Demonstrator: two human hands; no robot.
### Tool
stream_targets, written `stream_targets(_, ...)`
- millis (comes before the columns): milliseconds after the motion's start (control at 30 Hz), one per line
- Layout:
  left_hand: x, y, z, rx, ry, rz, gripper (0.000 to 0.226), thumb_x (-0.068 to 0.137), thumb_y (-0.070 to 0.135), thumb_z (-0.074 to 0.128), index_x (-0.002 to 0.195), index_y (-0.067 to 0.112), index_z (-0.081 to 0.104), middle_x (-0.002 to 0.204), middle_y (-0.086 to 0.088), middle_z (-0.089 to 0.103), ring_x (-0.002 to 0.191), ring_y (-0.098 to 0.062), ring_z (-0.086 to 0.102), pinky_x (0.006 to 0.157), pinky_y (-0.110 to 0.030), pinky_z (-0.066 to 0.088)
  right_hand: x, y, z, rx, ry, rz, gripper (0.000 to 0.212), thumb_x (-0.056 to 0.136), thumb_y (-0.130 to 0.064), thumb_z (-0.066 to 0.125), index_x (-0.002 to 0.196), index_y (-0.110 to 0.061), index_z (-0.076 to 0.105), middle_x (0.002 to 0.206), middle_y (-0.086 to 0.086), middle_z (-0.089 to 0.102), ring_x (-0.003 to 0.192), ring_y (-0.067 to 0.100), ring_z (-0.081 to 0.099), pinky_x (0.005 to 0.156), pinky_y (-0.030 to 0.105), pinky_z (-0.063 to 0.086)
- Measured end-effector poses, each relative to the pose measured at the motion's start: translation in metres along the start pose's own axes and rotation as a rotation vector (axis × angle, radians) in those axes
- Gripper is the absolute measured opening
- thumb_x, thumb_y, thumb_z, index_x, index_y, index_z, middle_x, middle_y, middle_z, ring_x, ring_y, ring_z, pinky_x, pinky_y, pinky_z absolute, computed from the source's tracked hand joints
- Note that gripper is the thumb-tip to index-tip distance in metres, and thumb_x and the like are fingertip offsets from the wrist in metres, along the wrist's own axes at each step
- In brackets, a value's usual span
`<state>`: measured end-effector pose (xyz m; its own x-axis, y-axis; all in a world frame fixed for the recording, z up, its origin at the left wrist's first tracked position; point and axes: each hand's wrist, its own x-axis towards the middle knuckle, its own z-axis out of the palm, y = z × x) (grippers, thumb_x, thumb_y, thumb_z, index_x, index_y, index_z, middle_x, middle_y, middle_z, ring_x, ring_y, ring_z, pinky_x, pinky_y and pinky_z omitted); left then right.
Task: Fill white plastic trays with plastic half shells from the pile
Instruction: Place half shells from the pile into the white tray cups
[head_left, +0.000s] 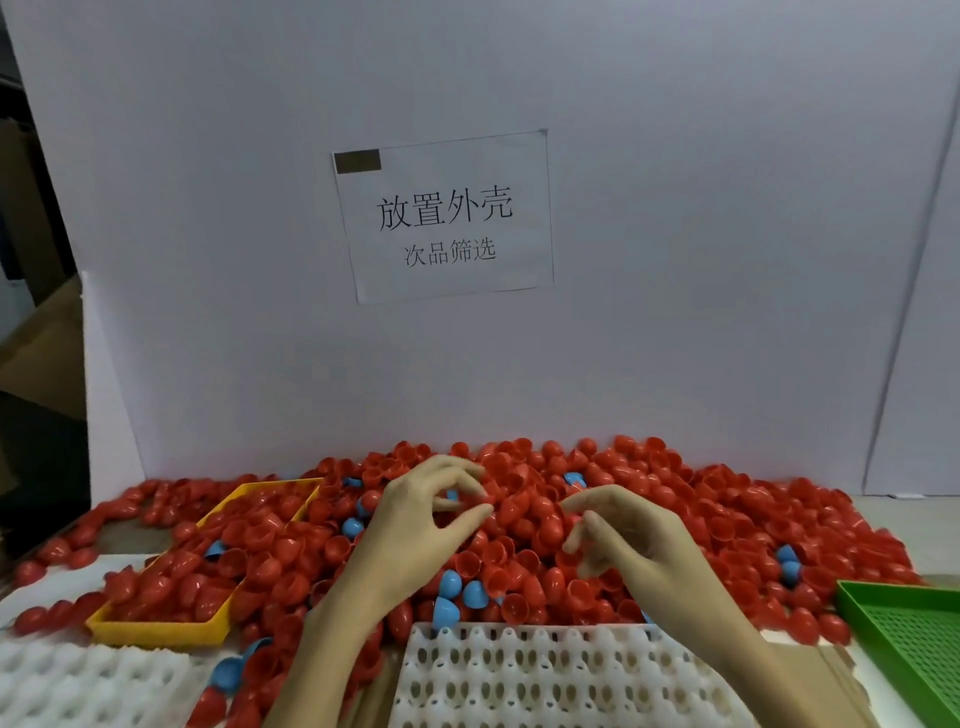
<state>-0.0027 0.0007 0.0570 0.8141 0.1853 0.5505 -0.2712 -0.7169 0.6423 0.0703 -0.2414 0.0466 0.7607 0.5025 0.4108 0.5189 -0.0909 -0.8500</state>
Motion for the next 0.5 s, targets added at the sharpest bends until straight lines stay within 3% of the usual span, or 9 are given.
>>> stream_targets(133, -0.003, 0.040, -0.005, -0.219, -0.056, 0.137, 0.009, 0.090, 0.014, 0.079, 0.094, 0.022, 0.076, 0.125, 0.017, 0.065, 0.119, -0.004, 0.065, 0.094, -0.018, 0.055, 0.002, -0.028, 0.005, 0.082, 0.013, -0.105, 0.031, 0.107, -0.013, 0.054, 0.130, -0.030, 0.067, 0.106, 0.001, 0.076, 0.094, 0.023, 0.077, 0.079, 0.036, 0.065)
stream_targets(267, -0.006, 0.062, -0.005, -0.318, -0.105, 0.214, 0.010, 0.091, 0.008, 0.077, 0.095, 0.017, 0.075, 0.124, 0.008, 0.067, 0.122, -0.013, 0.065, 0.095, -0.024, 0.057, 0.008, -0.051, 0.003, 0.156, -0.046, -0.044, 0.040, 0.104, -0.030, 0.055, 0.143, -0.038, 0.058, 0.117, -0.004, 0.075, 0.110, 0.012, 0.074, 0.084, 0.031, 0.064)
stream_targets(400, -0.008, 0.064, -0.008, -0.408, -0.168, 0.204, 0.010, 0.095, 0.003, 0.070, 0.100, 0.012, 0.071, 0.123, 0.000, 0.071, 0.125, -0.020, 0.064, 0.098, -0.028, 0.056, 0.007, -0.057, 0.007, 0.141, -0.016, -0.072, 0.029, 0.104, -0.017, 0.060, 0.131, -0.022, 0.070, 0.117, -0.002, 0.078, 0.104, 0.013, 0.076, 0.085, 0.025, 0.062)
stream_targets(500, -0.006, 0.062, -0.009, -0.473, -0.097, 0.142, 0.006, 0.099, 0.010, 0.064, 0.099, 0.012, 0.070, 0.120, 0.000, 0.072, 0.117, -0.019, 0.067, 0.095, -0.024, 0.054, 0.006, -0.060, 0.008, 0.150, 0.065, -0.085, 0.022, 0.097, -0.025, 0.067, 0.117, -0.023, 0.076, 0.102, -0.006, 0.081, 0.092, 0.012, 0.078, 0.086, 0.023, 0.061)
